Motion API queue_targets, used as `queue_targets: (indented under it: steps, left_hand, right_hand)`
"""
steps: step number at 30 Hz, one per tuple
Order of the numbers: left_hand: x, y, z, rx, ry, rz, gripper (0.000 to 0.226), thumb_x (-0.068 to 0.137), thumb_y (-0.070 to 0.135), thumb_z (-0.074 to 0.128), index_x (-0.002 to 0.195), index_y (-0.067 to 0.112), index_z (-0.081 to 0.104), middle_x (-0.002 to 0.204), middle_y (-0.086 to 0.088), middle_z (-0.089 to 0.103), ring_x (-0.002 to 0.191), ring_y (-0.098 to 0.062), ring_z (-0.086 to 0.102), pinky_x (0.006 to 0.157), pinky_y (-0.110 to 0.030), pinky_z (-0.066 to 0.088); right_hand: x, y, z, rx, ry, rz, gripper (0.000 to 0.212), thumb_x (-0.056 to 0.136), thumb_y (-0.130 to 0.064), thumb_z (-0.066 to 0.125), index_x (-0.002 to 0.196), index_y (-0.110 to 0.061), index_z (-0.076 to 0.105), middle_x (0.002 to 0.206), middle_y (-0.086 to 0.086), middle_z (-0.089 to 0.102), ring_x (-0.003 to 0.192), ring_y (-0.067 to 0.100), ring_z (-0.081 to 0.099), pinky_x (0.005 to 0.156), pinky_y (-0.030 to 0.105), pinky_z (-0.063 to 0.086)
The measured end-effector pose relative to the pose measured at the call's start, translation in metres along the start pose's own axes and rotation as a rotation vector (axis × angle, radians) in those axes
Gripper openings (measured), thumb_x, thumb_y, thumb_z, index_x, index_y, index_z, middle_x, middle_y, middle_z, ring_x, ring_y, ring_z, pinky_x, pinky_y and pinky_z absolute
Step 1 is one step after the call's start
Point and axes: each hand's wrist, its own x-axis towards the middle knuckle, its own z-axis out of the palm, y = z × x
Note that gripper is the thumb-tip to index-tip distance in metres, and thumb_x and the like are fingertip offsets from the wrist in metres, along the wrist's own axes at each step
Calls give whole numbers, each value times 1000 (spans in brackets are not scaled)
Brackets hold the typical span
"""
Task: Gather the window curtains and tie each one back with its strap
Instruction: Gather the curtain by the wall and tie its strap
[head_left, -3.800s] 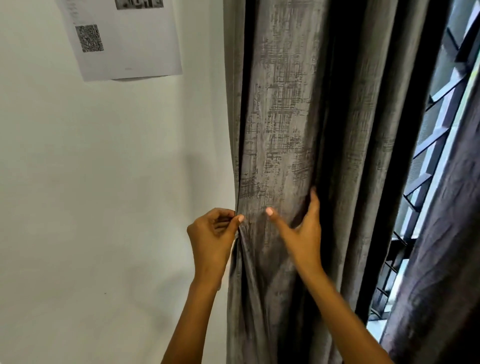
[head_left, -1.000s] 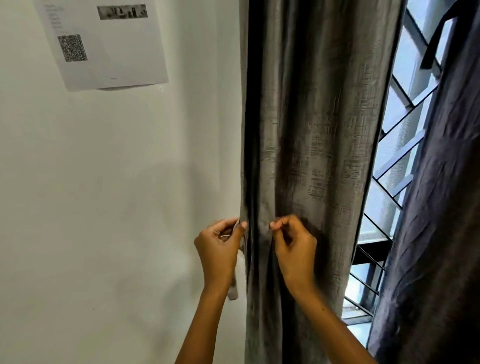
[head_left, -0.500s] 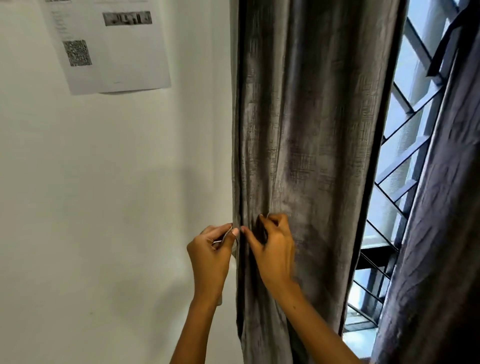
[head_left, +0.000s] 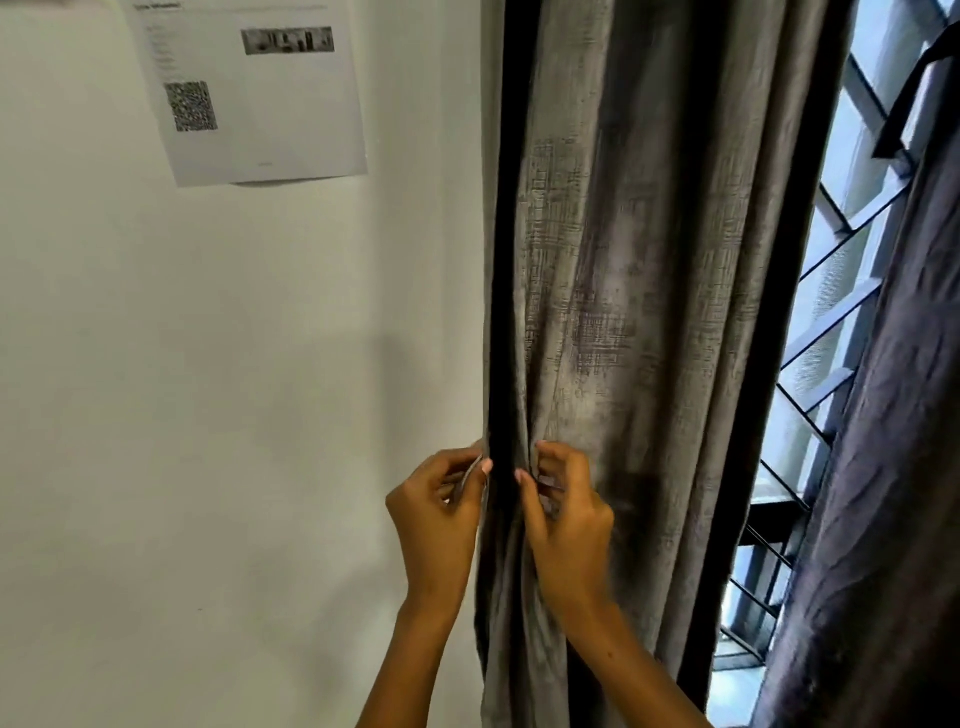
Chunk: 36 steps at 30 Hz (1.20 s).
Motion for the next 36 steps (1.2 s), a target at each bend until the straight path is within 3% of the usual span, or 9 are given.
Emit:
queue_targets:
  steps: [6, 14, 16, 18, 23, 29, 33, 36]
  left_hand:
    - [-3, 2, 5, -52, -29, -53, 12, 80, 11, 72, 91, 15, 74, 88, 2, 74, 82, -5, 70, 75, -20, 56]
    - [8, 5, -3, -25, -102, -85, 24, 71, 19, 80, 93, 11, 76, 80, 2, 74, 73, -7, 71, 70, -19, 57]
    - [8, 4, -3, -29, -119, -90, 20, 75, 19, 77, 92, 9, 76, 80, 0, 75, 72, -11, 71, 68, -25, 59]
    - [9, 4, -1, -19, -112, -80, 15, 77, 17, 76, 90, 8, 76, 78, 0, 74, 72, -10, 71, 67, -21, 57]
    - [9, 2, -5, 10, -71, -38, 13, 77, 13, 76, 89, 11, 75, 78, 7, 72, 72, -5, 69, 66, -17, 57]
    - [5, 5, 1, 29, -28, -3, 11, 78, 12, 75, 88, 9, 75, 77, 3, 72, 71, -4, 68, 67, -10, 53]
    - [4, 4, 3, 57, 22, -7, 6, 78, 12, 75, 83, 12, 74, 73, 7, 69, 68, -4, 66, 66, -10, 53]
    - [4, 4, 5, 64, 35, 0, 4, 78, 13, 75, 82, 13, 74, 71, 9, 67, 69, -4, 66, 66, -9, 52]
  right_hand:
    - [-3, -13, -1, 193, -73, 143, 34, 85, -6, 68, 114, -18, 53, 101, -22, 64, 93, -6, 65, 79, 13, 53]
    - [7, -11, -7, 471, -180, 315, 20, 86, -3, 64, 99, -16, 71, 93, -5, 75, 91, 11, 70, 84, 24, 55]
    - [10, -11, -7, 451, -167, 299, 20, 84, -2, 67, 95, -19, 72, 90, -8, 75, 88, 10, 71, 82, 21, 55]
    - [13, -11, -7, 397, -125, 296, 20, 80, -2, 71, 90, -20, 72, 83, -8, 75, 82, 8, 71, 78, 20, 56]
    - [31, 12, -18, 108, 157, 279, 21, 71, -4, 81, 81, -17, 68, 72, -8, 68, 68, 4, 66, 65, 18, 55]
    - [18, 7, -13, 50, -5, 121, 19, 78, 3, 70, 90, -12, 70, 87, -2, 69, 81, 6, 66, 74, 21, 55]
    - [8, -4, -22, 226, 58, 324, 8, 88, -11, 64, 93, -16, 67, 90, -1, 68, 84, 8, 66, 75, 26, 57]
    - [3, -16, -30, 315, 45, 381, 12, 86, -26, 62, 95, -20, 67, 89, -6, 71, 86, 5, 67, 77, 21, 56]
